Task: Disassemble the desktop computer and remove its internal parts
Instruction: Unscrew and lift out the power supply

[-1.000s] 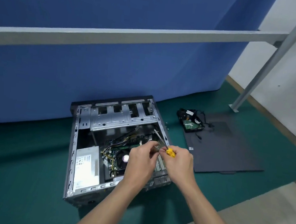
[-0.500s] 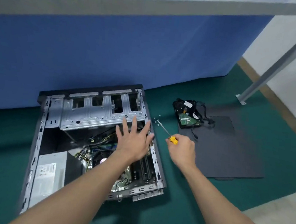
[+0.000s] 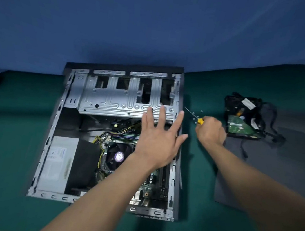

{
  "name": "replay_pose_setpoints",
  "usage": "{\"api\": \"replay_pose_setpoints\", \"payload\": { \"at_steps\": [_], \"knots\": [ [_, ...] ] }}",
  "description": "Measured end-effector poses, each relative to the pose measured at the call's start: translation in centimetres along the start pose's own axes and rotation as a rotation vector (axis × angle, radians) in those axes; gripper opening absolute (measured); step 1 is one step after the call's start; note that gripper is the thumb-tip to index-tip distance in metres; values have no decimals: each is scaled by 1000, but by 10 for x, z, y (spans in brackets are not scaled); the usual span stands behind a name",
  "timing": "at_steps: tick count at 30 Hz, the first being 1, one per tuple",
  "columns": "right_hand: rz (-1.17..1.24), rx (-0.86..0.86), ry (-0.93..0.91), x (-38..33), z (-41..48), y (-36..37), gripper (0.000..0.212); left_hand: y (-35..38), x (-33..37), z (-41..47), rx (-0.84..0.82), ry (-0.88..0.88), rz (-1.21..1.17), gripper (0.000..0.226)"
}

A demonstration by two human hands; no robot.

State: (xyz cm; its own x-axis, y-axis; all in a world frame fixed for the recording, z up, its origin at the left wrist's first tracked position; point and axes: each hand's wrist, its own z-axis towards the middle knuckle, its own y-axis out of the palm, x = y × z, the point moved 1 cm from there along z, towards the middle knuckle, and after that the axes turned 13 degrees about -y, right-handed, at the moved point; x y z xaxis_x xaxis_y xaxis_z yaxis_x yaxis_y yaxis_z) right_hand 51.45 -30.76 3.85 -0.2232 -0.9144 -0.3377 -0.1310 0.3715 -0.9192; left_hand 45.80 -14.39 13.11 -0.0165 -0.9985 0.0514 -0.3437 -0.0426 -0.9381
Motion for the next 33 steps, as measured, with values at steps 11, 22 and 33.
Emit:
{"api": "replay_pose_setpoints", "payload": {
  "at_steps": [11,22,33],
  "knots": [
    [91,-21,-25,11,-2,9,26,2,-1,-1,-2,-12,7,62],
    [-23,-88,-139,26,-108,30,23,4,-5,1,-22,-29,-5,64],
    [-49,-121,-164,11,-105,-13,29,12,-76,-24,91,-52,-138,73]
  ]
}}
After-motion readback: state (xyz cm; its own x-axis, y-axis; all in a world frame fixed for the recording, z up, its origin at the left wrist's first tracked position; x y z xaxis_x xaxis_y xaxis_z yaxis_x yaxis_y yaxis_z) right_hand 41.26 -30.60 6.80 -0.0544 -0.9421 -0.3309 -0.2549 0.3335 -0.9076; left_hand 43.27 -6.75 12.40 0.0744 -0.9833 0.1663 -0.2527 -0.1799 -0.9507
